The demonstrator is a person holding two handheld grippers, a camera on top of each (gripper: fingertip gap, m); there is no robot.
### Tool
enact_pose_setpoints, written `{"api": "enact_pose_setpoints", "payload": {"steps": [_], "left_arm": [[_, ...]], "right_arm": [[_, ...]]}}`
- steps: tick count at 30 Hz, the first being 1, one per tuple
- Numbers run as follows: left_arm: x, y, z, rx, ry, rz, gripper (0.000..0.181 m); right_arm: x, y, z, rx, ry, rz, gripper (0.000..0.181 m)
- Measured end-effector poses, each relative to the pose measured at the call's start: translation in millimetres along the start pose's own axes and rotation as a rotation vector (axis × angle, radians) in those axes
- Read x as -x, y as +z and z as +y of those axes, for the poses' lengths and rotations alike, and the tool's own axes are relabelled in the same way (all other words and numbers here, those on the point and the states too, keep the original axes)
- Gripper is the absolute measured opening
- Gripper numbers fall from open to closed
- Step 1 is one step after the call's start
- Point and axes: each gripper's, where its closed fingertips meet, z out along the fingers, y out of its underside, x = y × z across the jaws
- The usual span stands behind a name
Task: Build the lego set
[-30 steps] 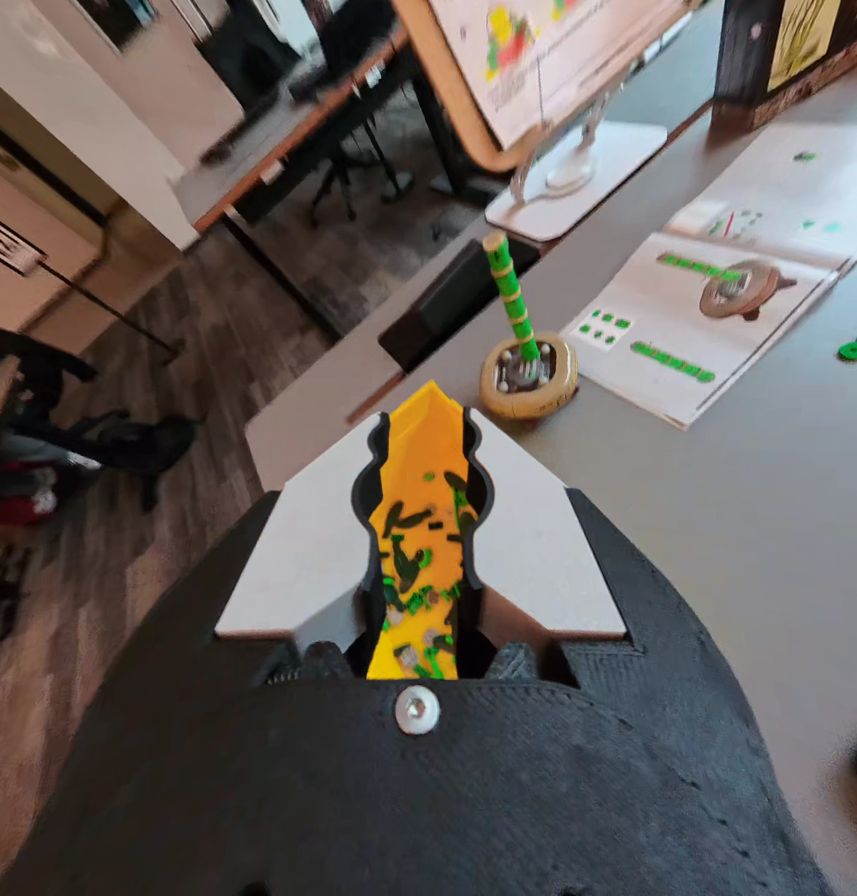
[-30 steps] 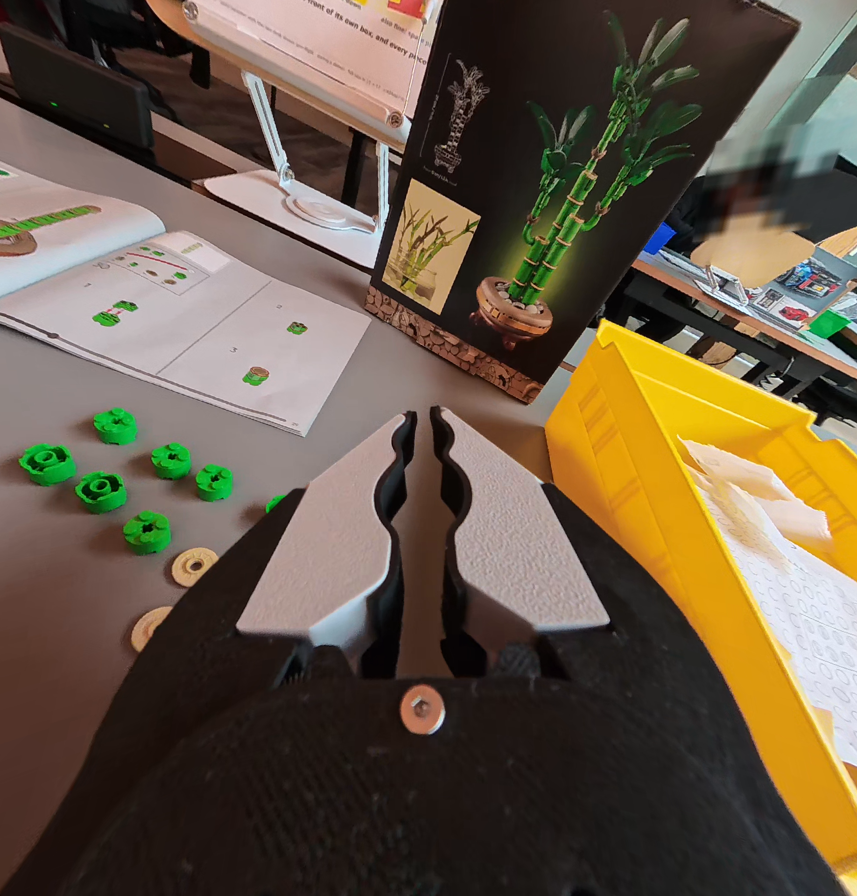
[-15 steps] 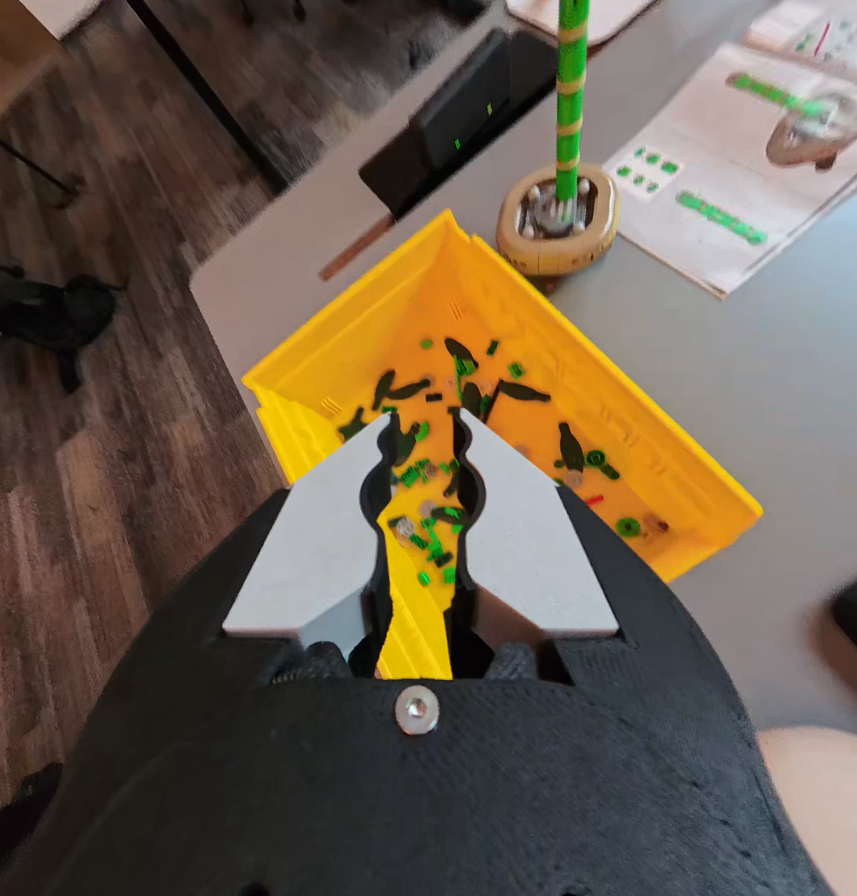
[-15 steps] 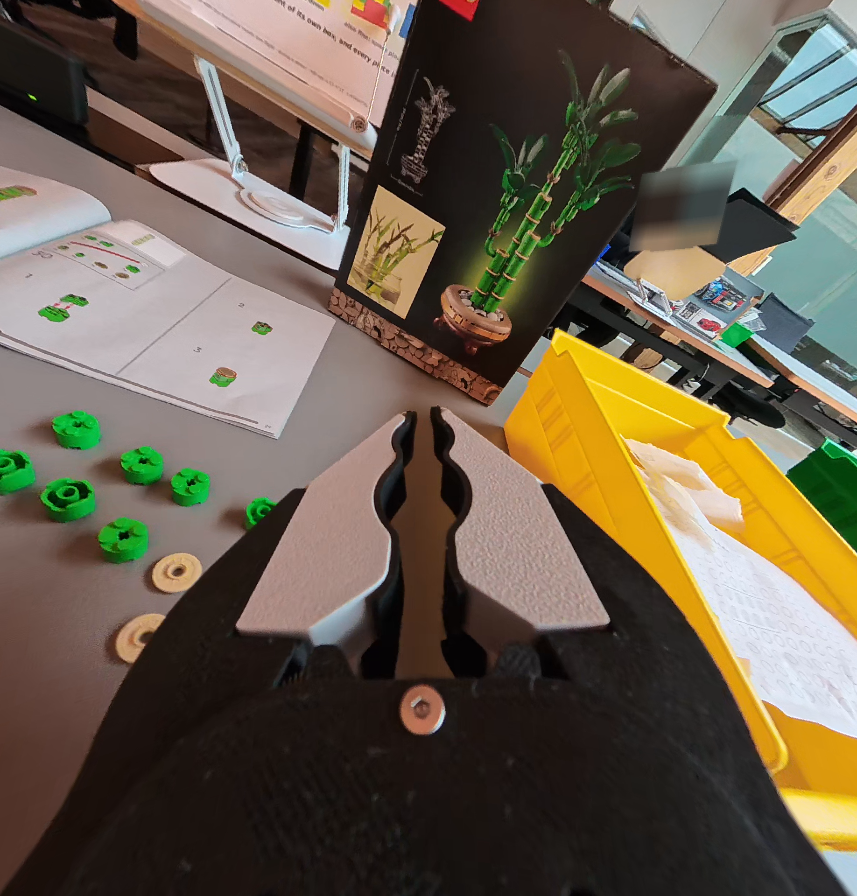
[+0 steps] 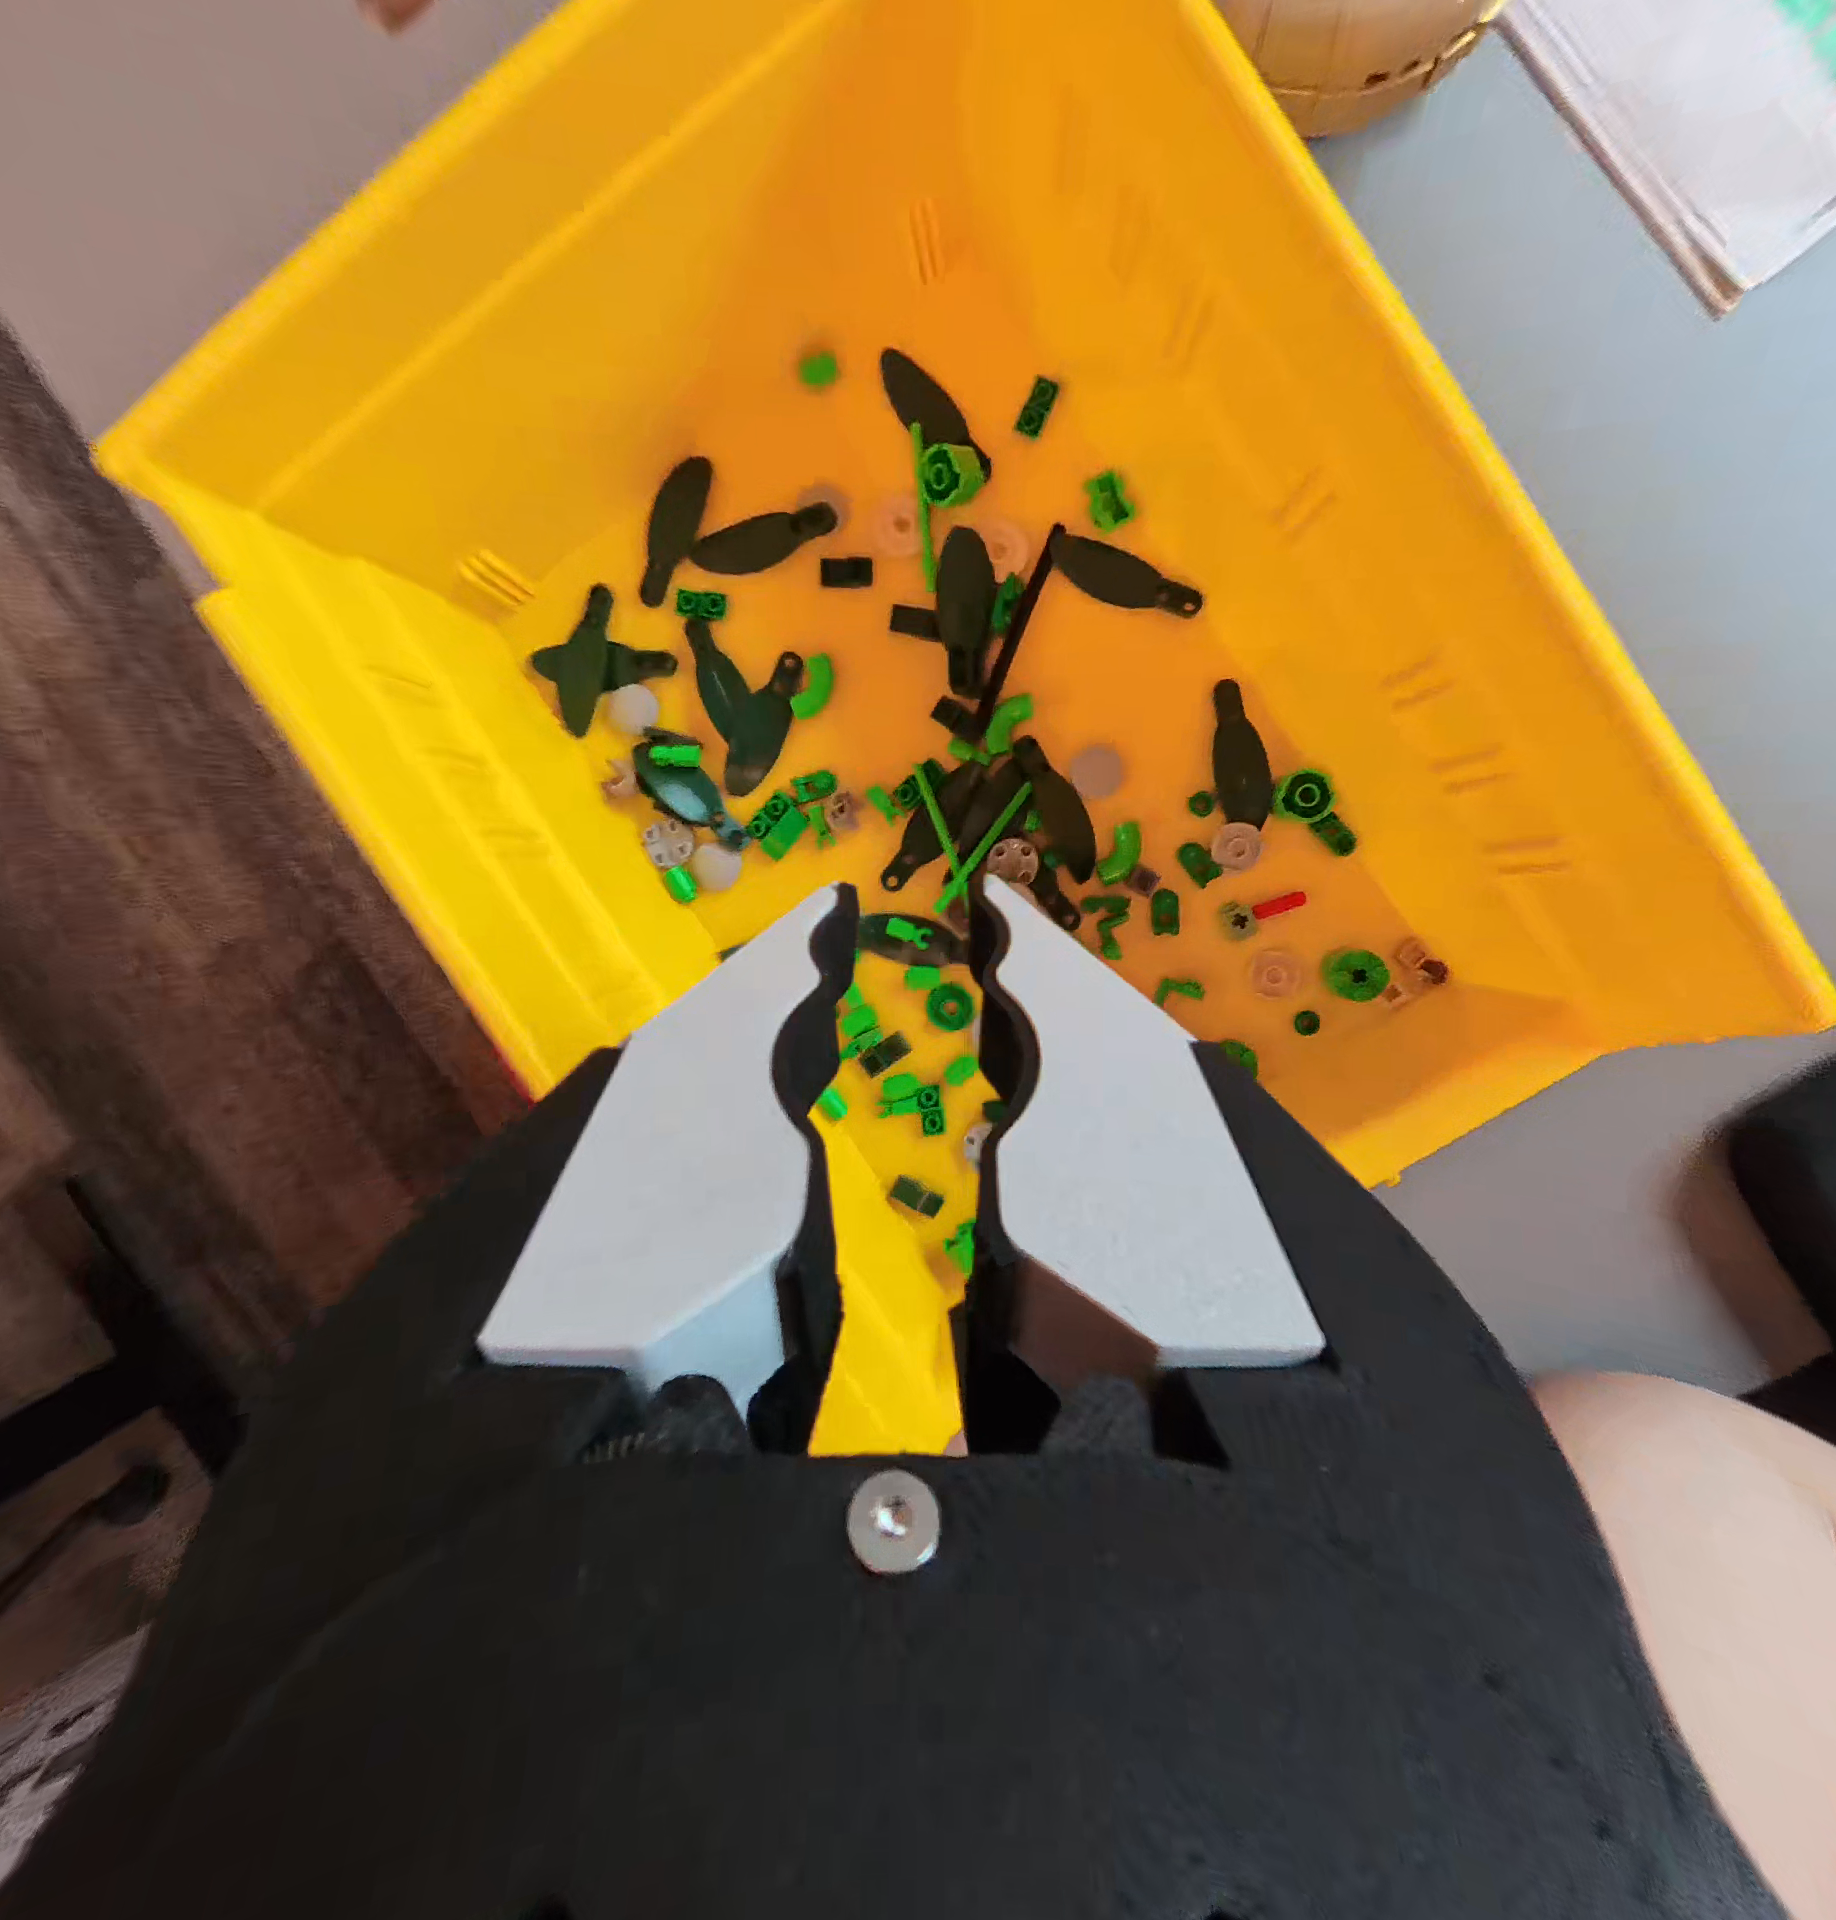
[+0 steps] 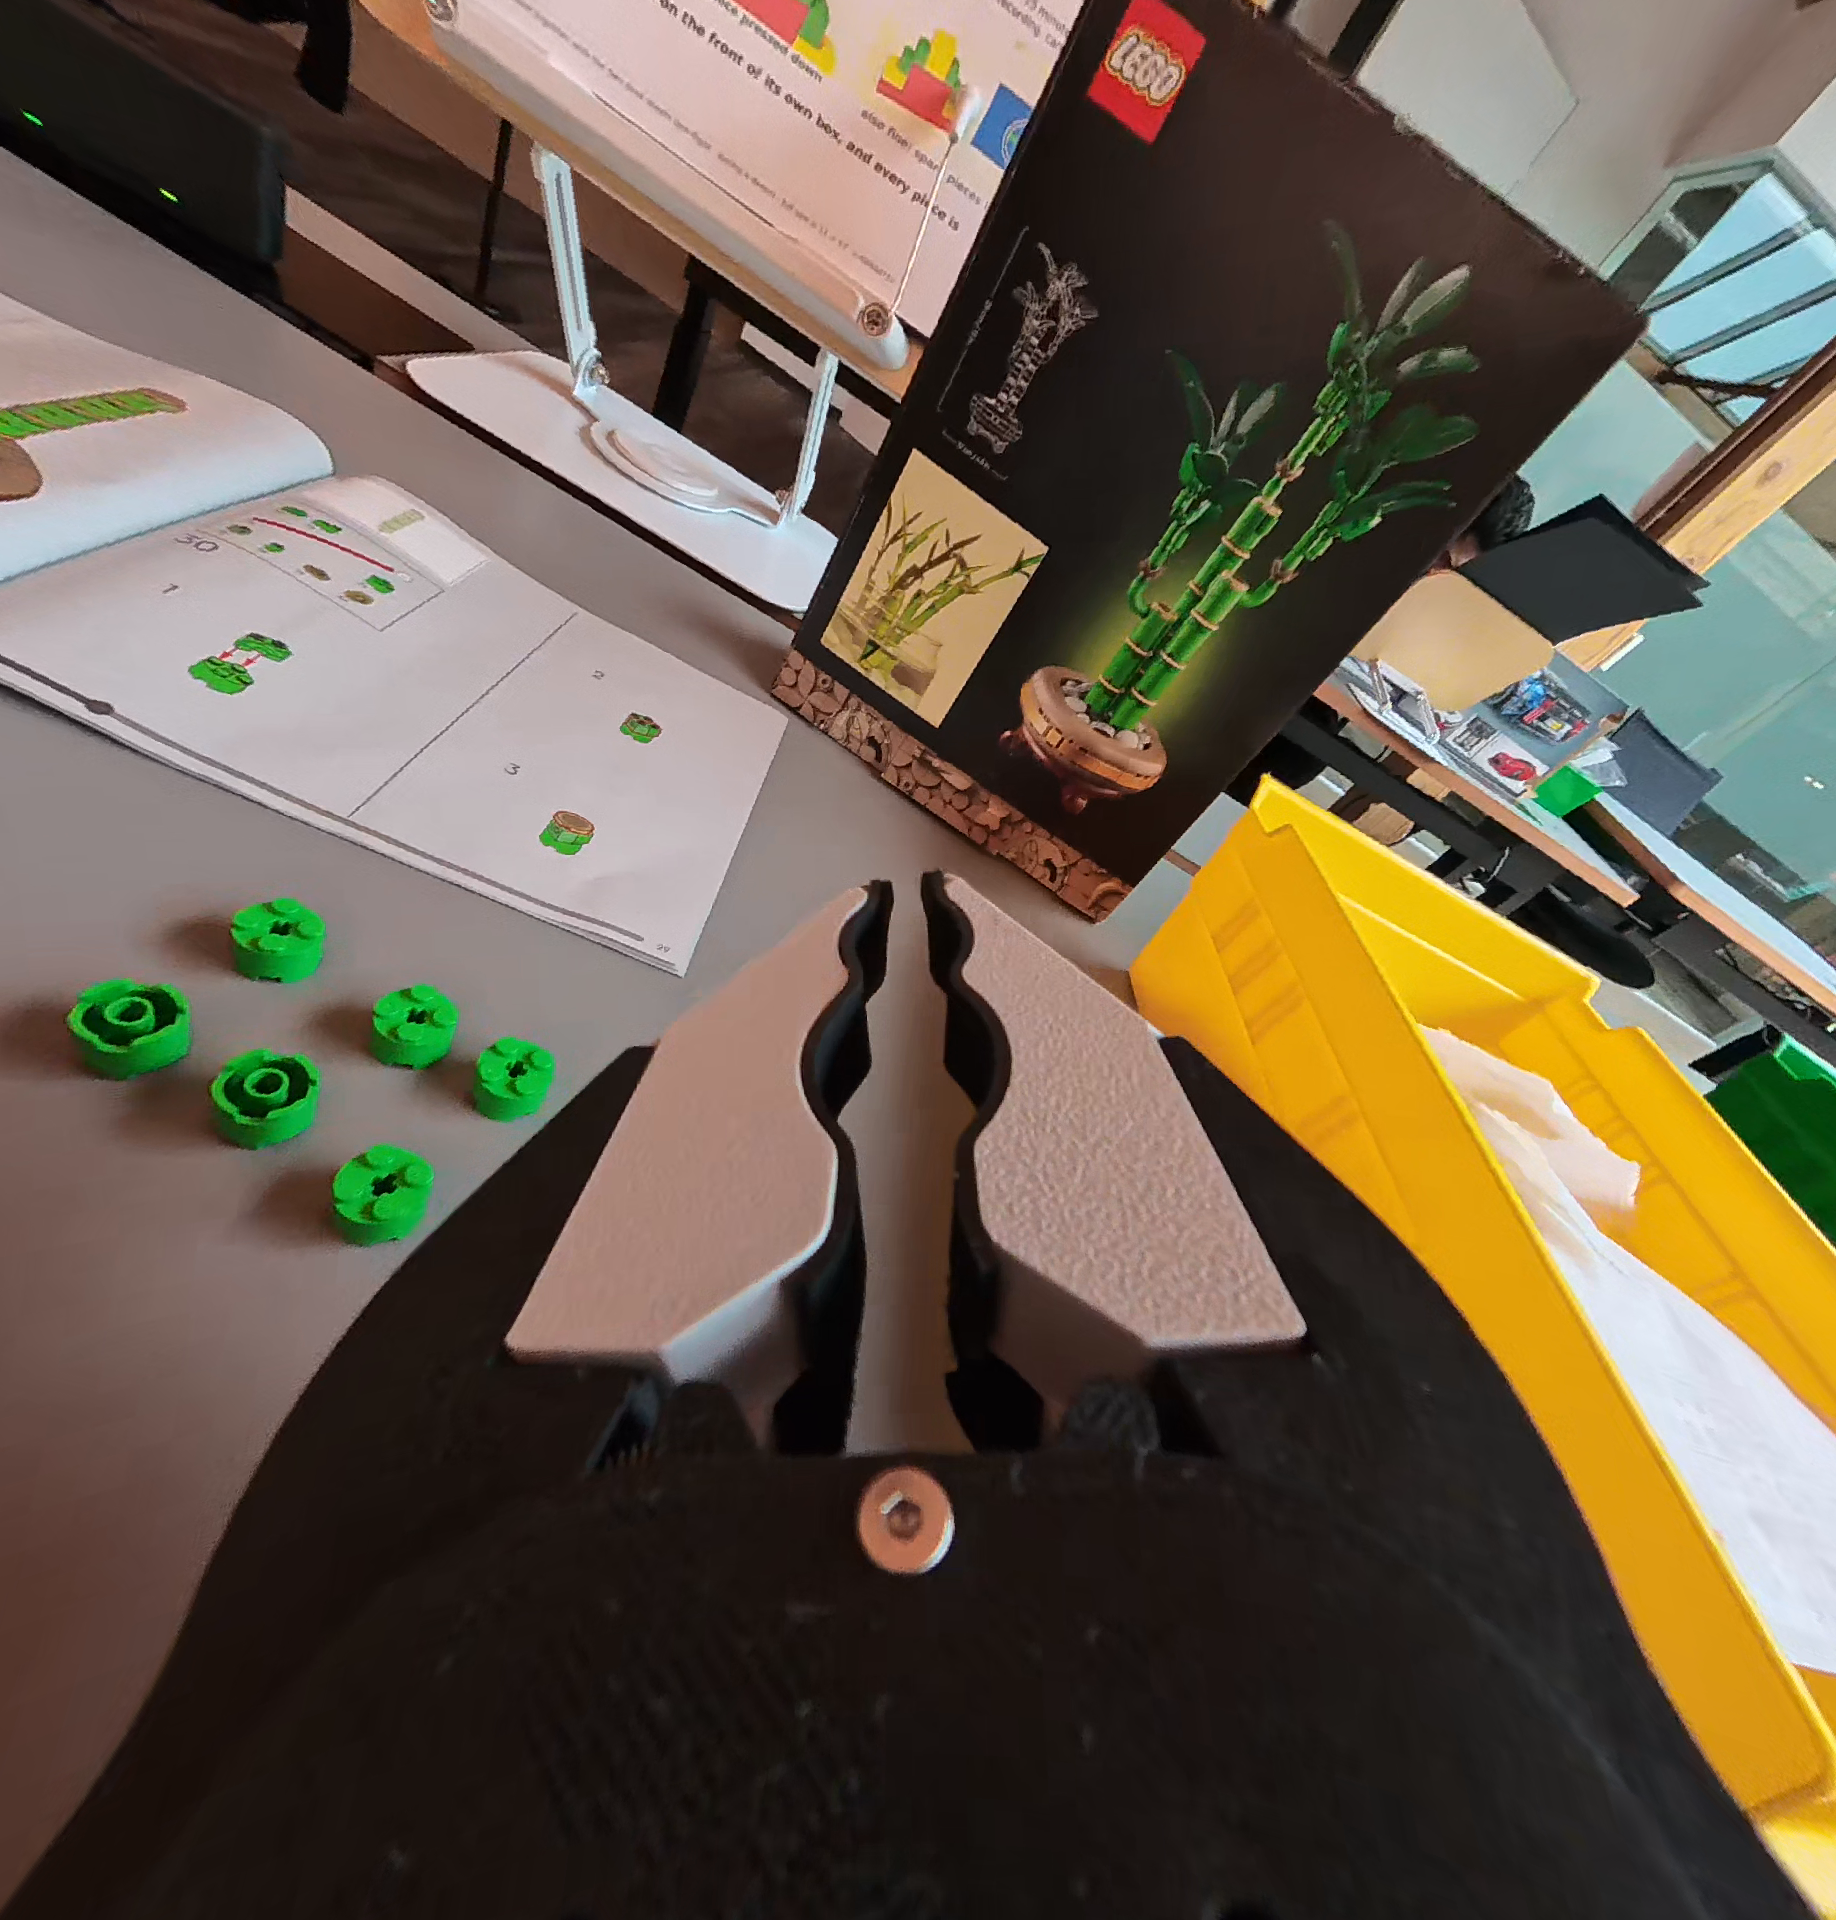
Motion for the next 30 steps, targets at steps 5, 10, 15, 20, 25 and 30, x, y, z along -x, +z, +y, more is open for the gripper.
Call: {"api": "enact_pose_setpoints", "payload": {"steps": [5, 10, 15, 20, 25, 30], "left_arm": [[-5, 26, -9, 0.045, 0.02, 0.092, 0.022], [-10, 44, -3, 0.119, 0.036, 0.142, 0.02], [-7, 51, 16, 0.222, -0.028, 0.153, 0.021], [9, 51, 24, 0.243, -0.103, 0.096, 0.022], [12, 54, 31, 0.274, -0.166, 0.111, 0.023], [6, 58, 41, 0.338, -0.194, 0.145, 0.023]], "right_arm": [[-8, 2, 10, 0.034, 0.035, 0.019, 0.006], [-12, 2, 11, 0.033, 0.045, 0.034, 0.006], [-14, 0, 9, 0.02, 0.049, 0.038, 0.007], [-18, -2, 6, 0.001, 0.06, 0.046, 0.007], [-22, -4, 5, -0.012, 0.075, 0.052, 0.007], [-22, -3, 6, -0.012, 0.079, 0.048, 0.007]]}}
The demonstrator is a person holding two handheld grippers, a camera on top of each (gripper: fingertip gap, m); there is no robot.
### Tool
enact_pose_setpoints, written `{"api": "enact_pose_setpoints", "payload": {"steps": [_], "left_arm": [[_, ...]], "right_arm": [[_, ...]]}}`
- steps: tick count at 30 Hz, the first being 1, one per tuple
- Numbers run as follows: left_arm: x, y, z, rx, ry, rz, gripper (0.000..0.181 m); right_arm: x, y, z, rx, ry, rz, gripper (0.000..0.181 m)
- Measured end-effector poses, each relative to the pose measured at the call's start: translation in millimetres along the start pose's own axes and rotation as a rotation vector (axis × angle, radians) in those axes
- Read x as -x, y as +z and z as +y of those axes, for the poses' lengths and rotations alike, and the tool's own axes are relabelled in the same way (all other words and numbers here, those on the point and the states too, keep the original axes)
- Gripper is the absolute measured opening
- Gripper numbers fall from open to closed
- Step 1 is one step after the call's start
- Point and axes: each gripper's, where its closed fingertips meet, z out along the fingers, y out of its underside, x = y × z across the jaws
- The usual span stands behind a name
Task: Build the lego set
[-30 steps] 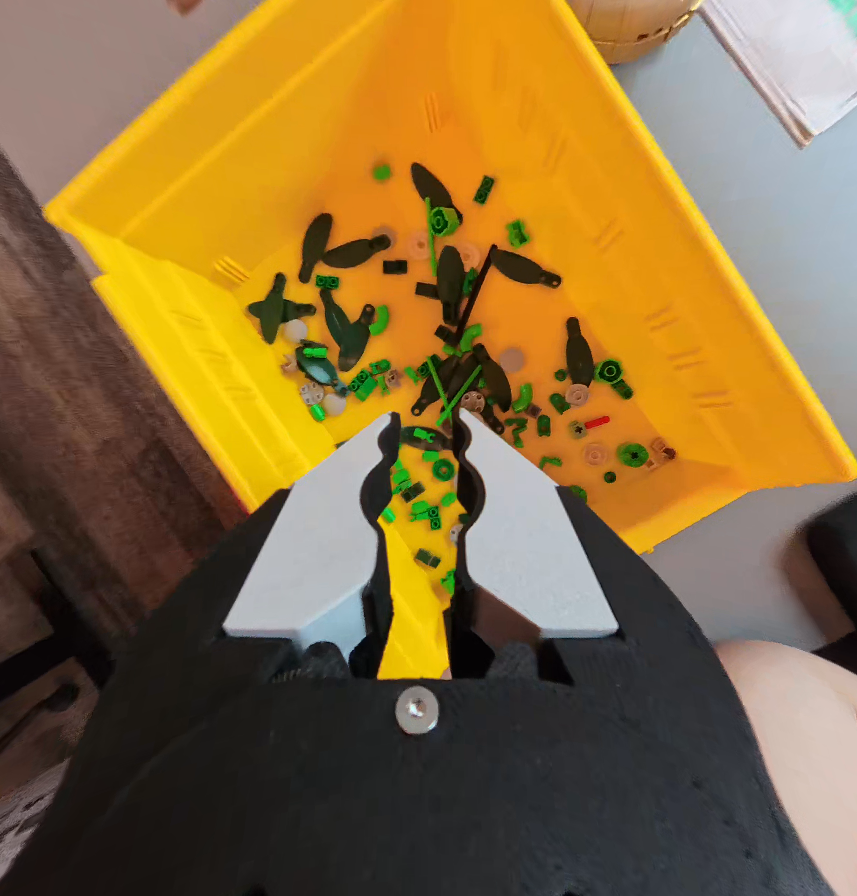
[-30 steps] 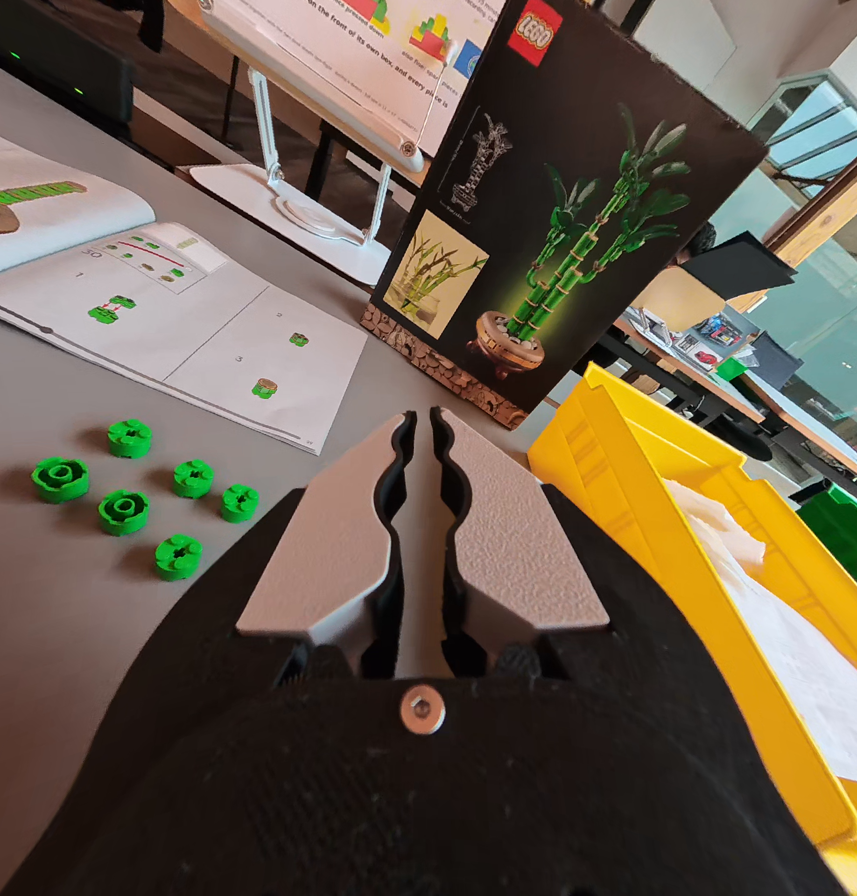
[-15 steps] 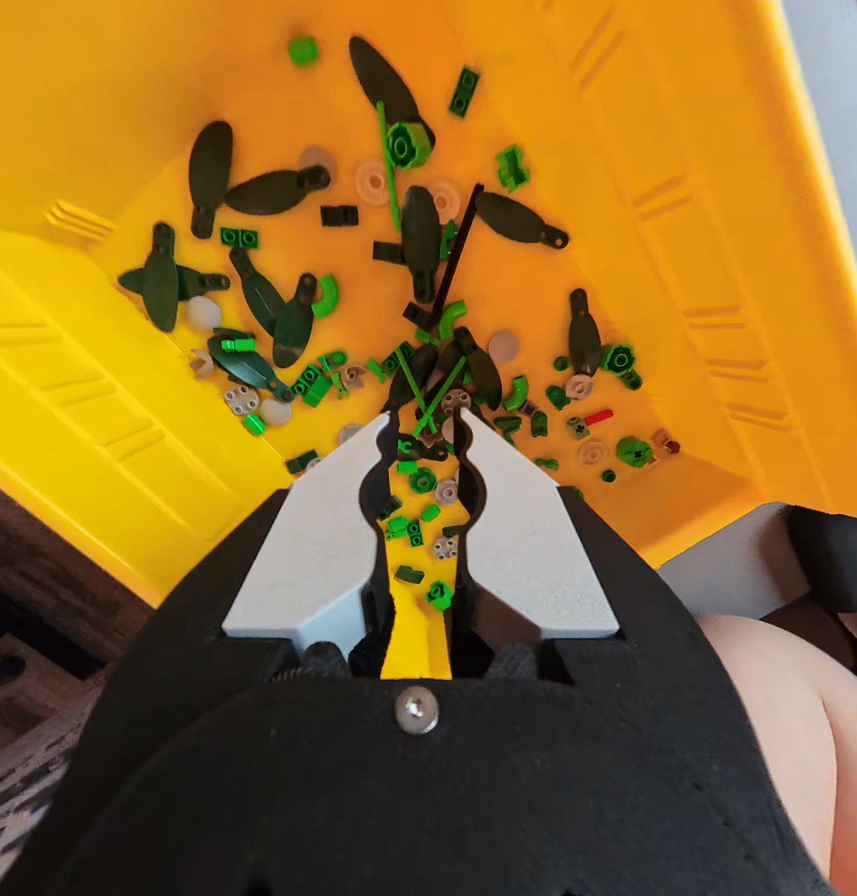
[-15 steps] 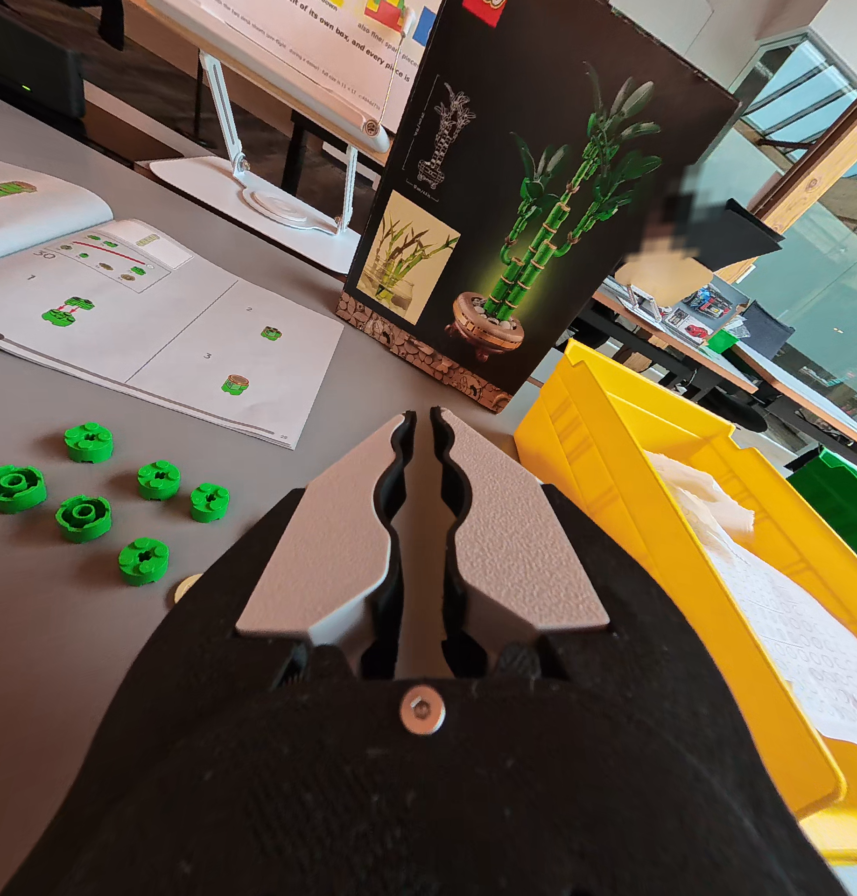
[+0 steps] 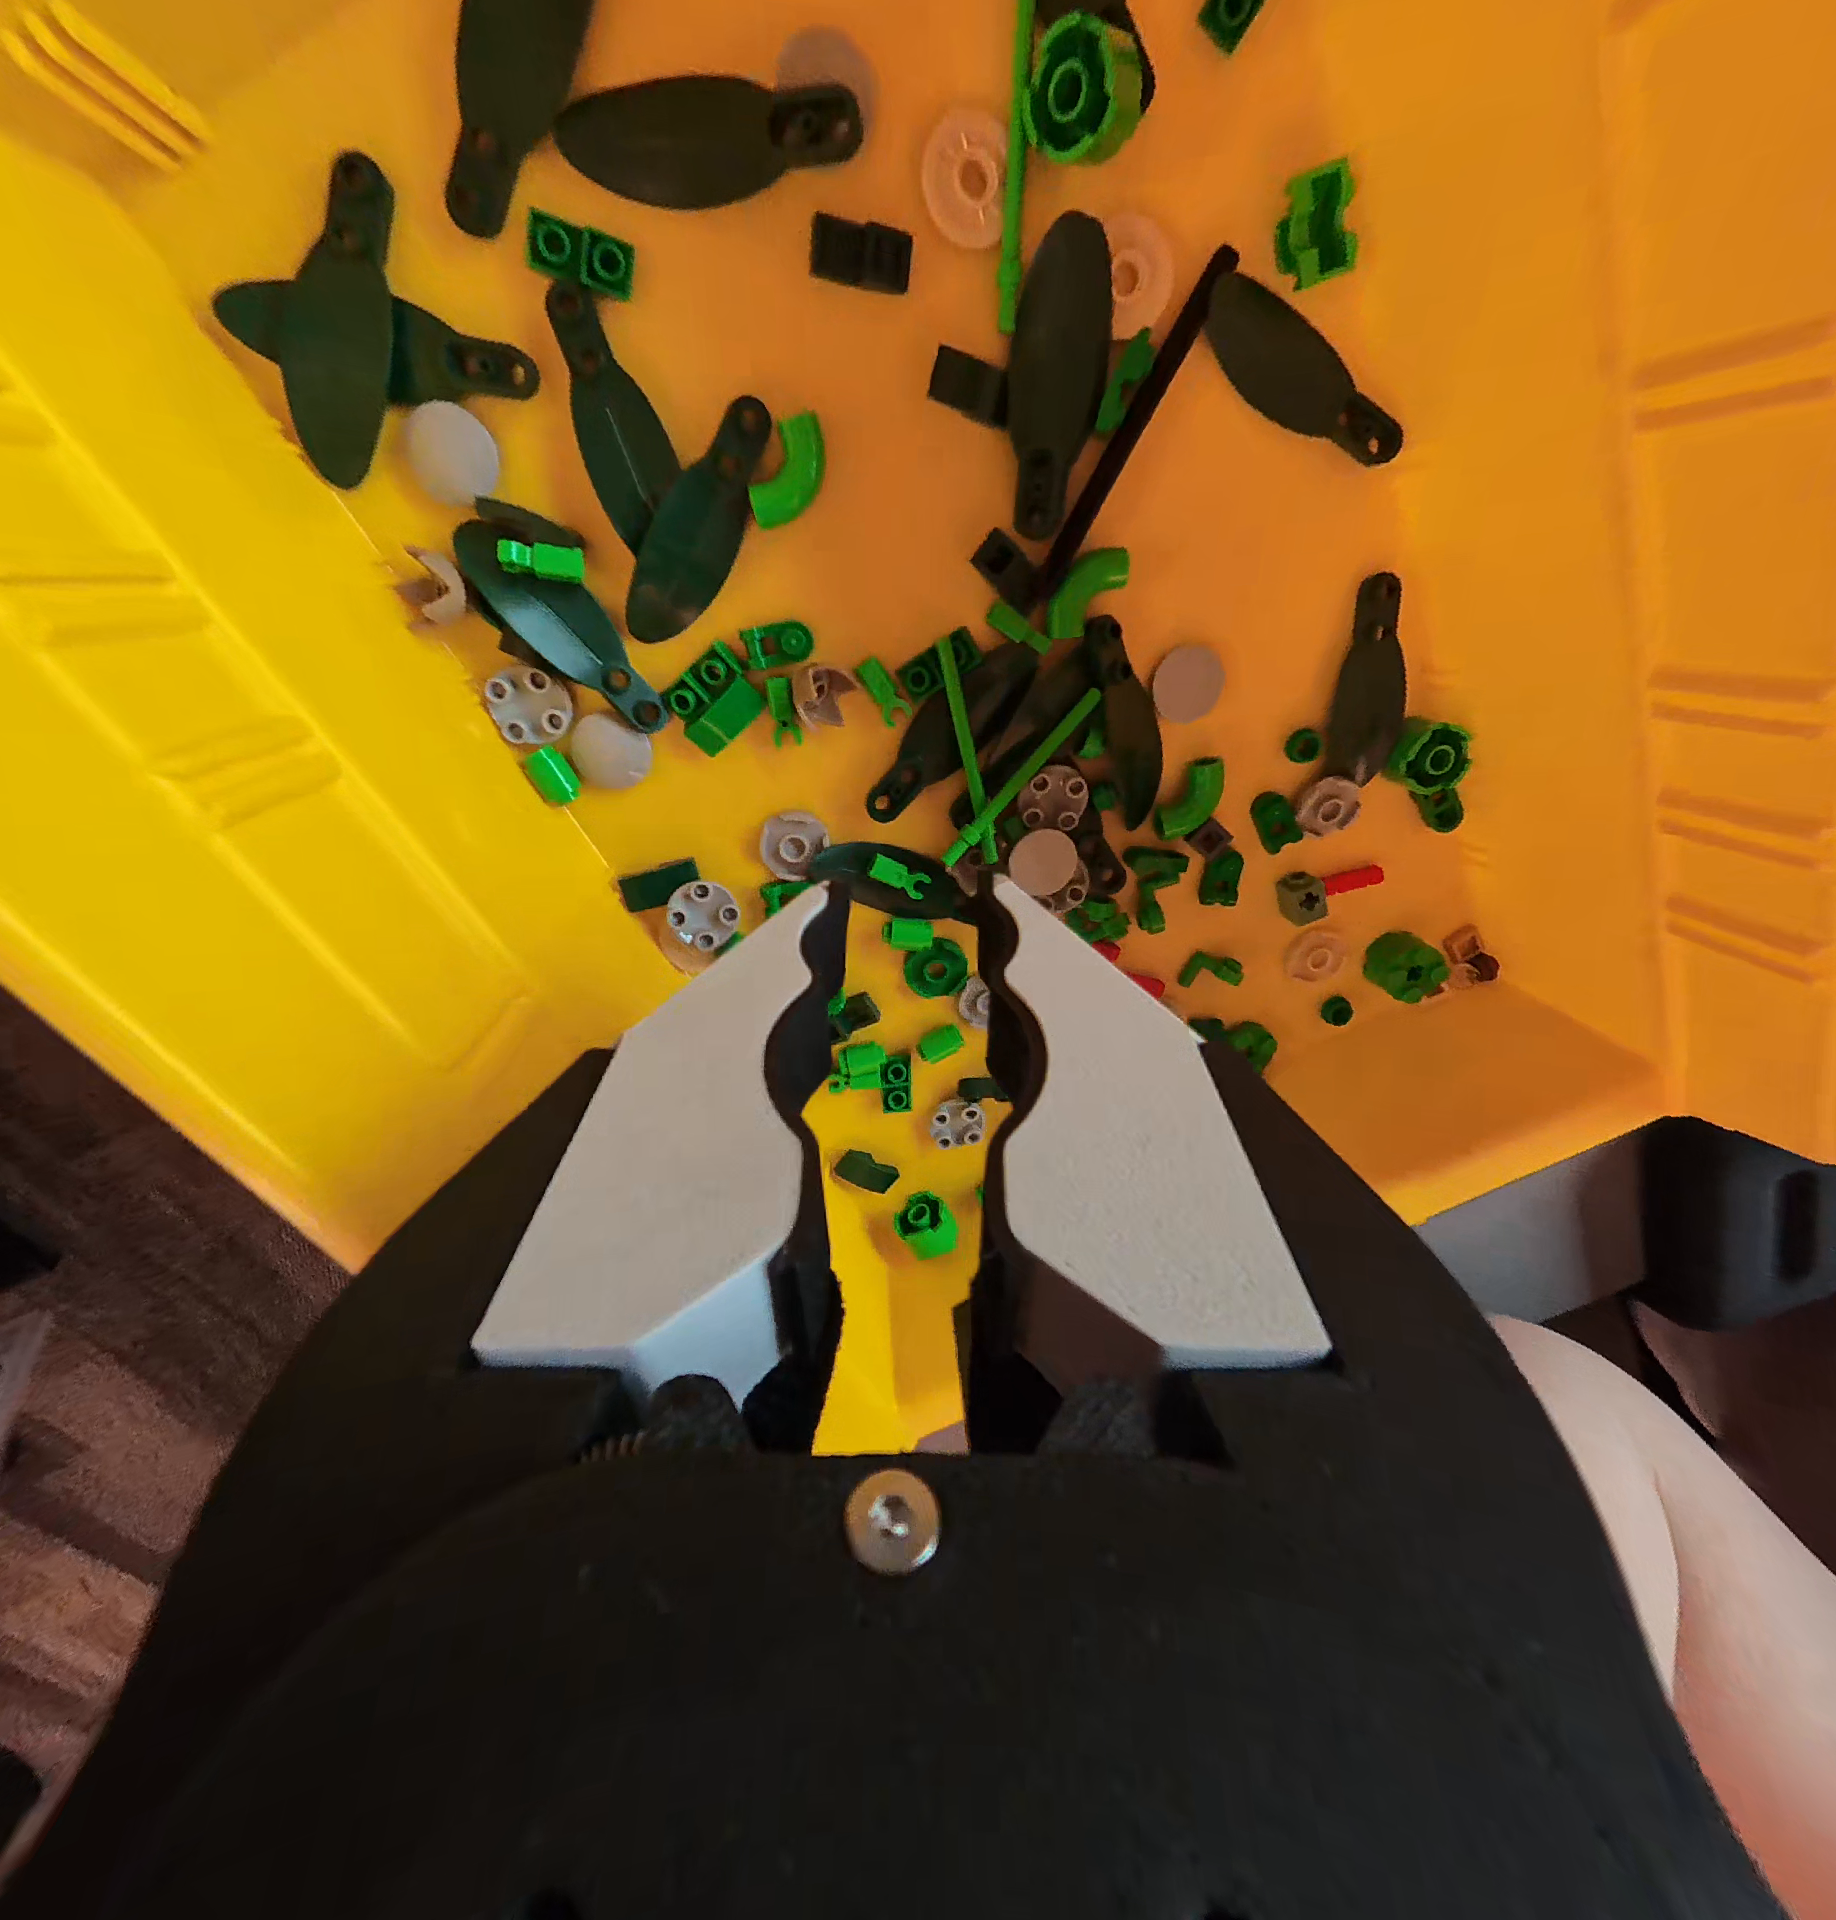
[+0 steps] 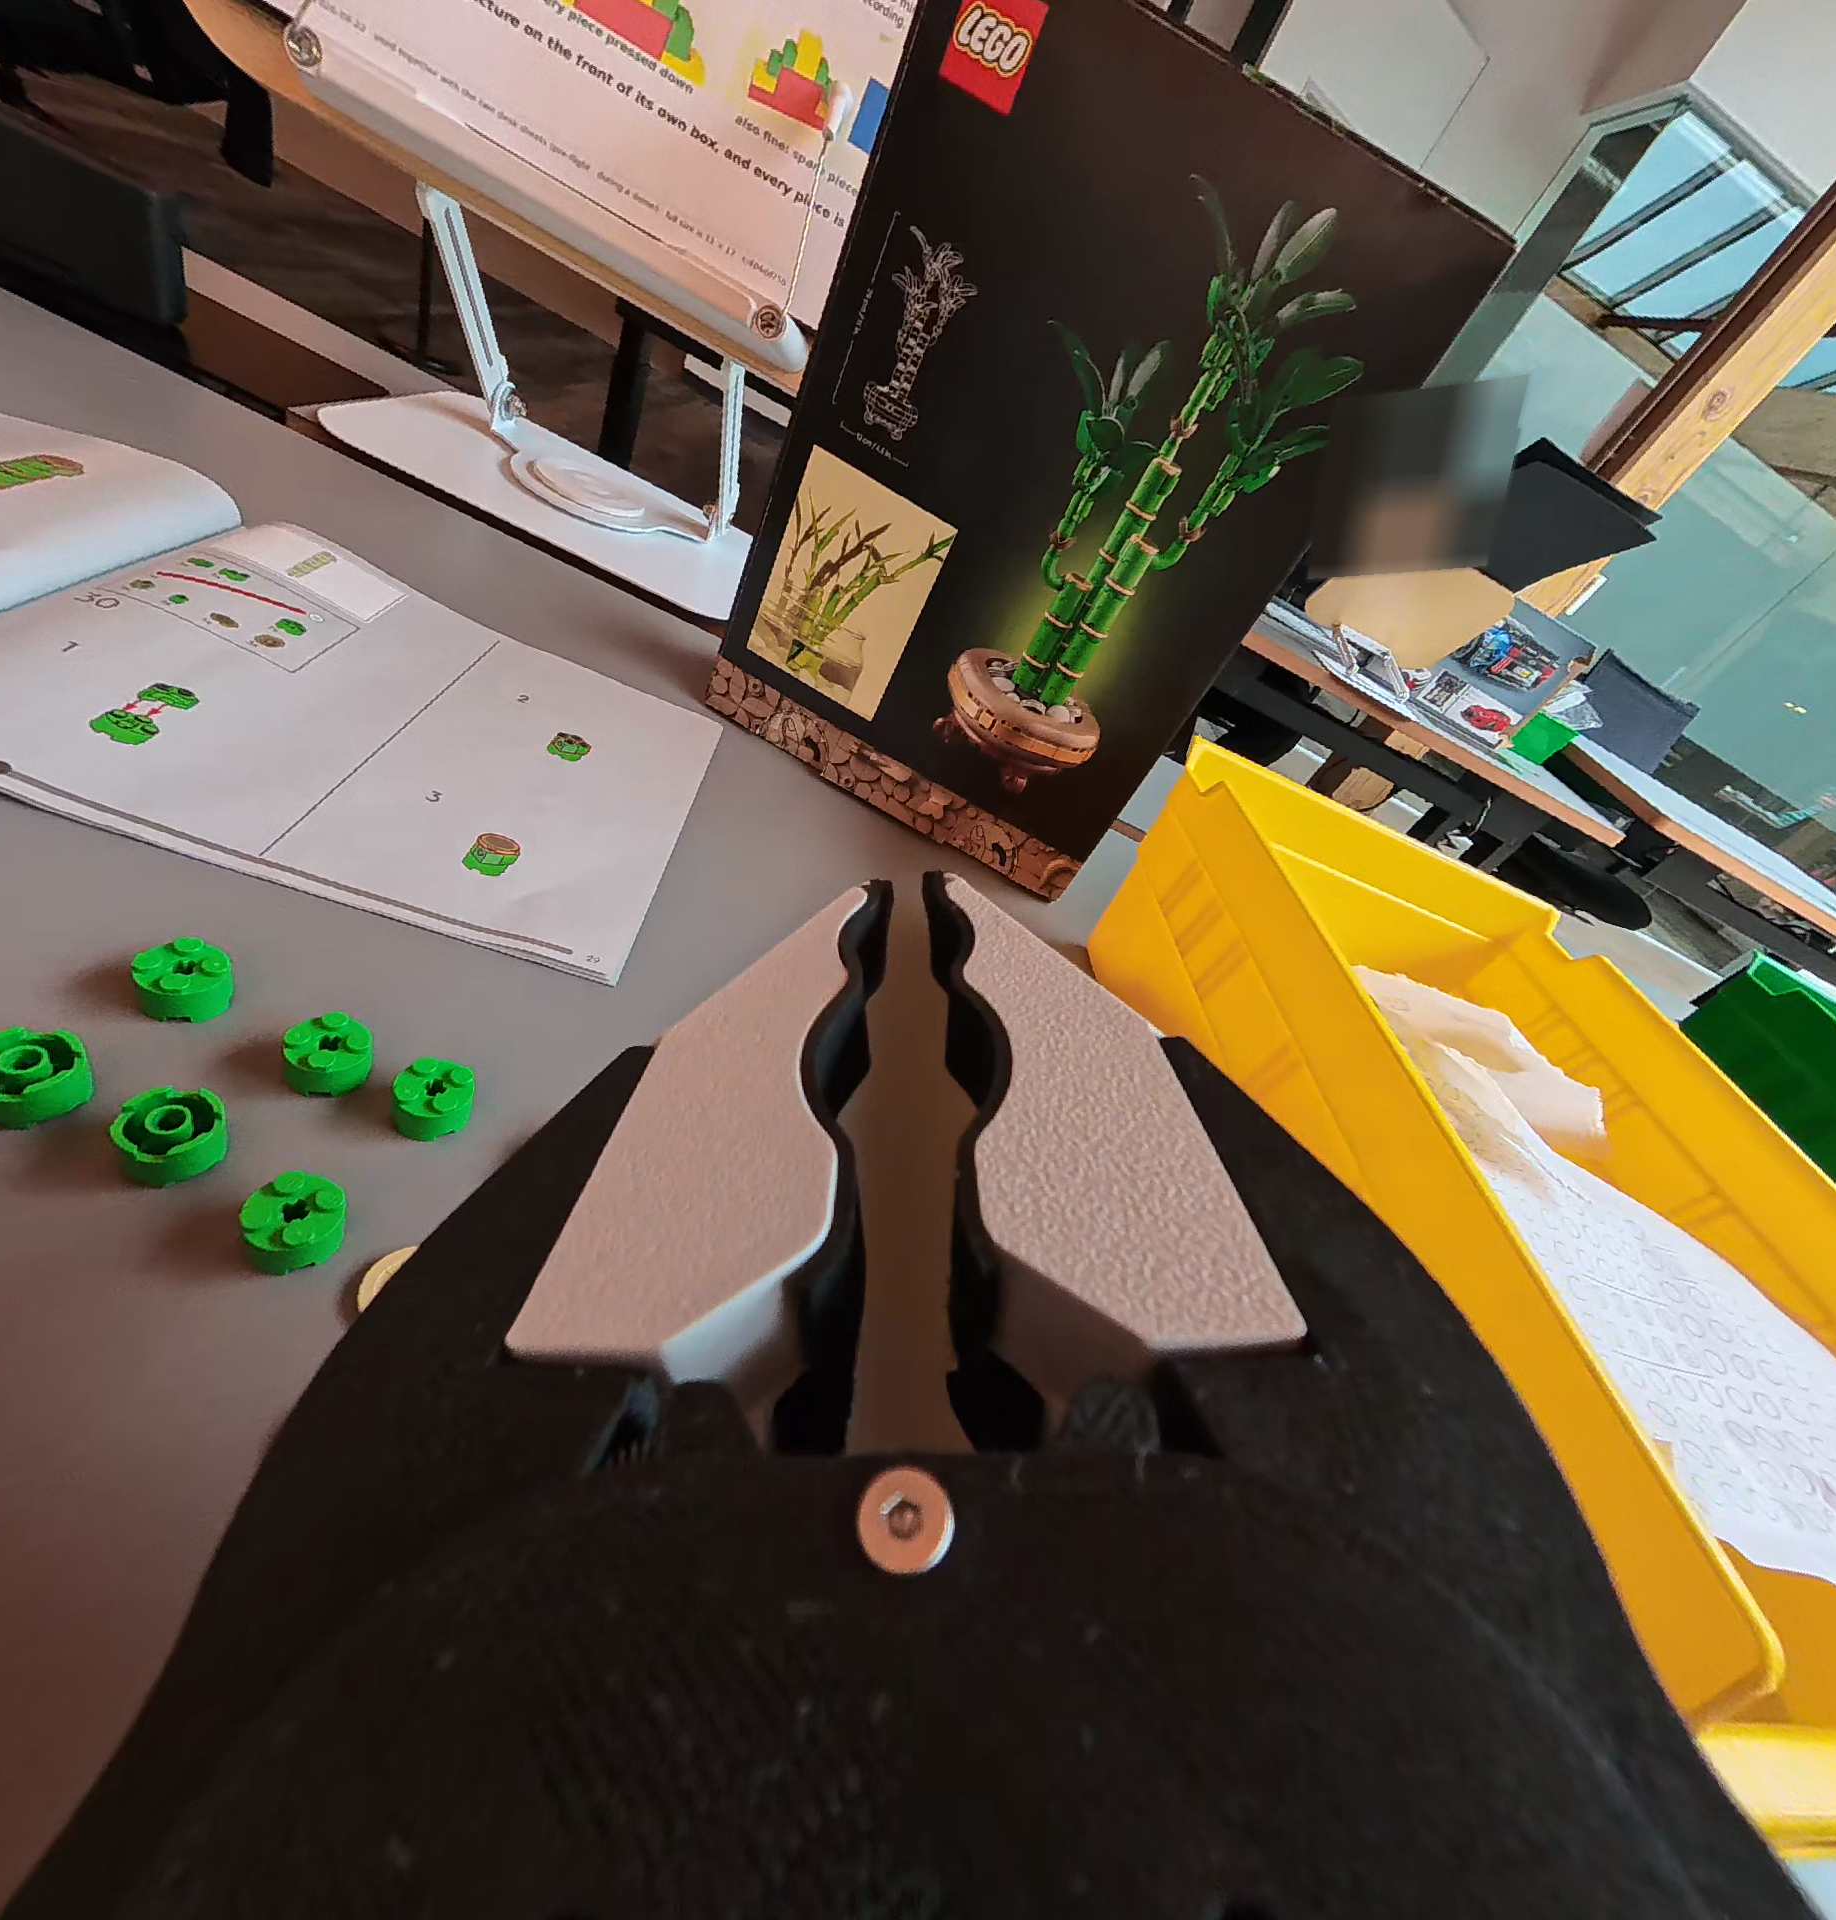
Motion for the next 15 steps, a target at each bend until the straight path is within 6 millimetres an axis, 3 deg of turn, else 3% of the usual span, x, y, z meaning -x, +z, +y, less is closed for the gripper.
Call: {"api": "enact_pose_setpoints", "payload": {"steps": [4, 10, 15], "left_arm": [[-2, -3, 9, 0.016, -0.054, 0.021, 0.024], [-22, -7, 30, 0.081, -0.107, 0.099, 0.026], [-24, -23, 31, 0.042, -0.132, 0.052, 0.022]], "right_arm": [[1, 0, 0, 0.0, -0.003, -0.005, 0.007], [0, 1, 1, 0.005, -0.002, 0.0, 0.007], [-10, -1, -5, -0.025, 0.017, 0.034, 0.007]]}}
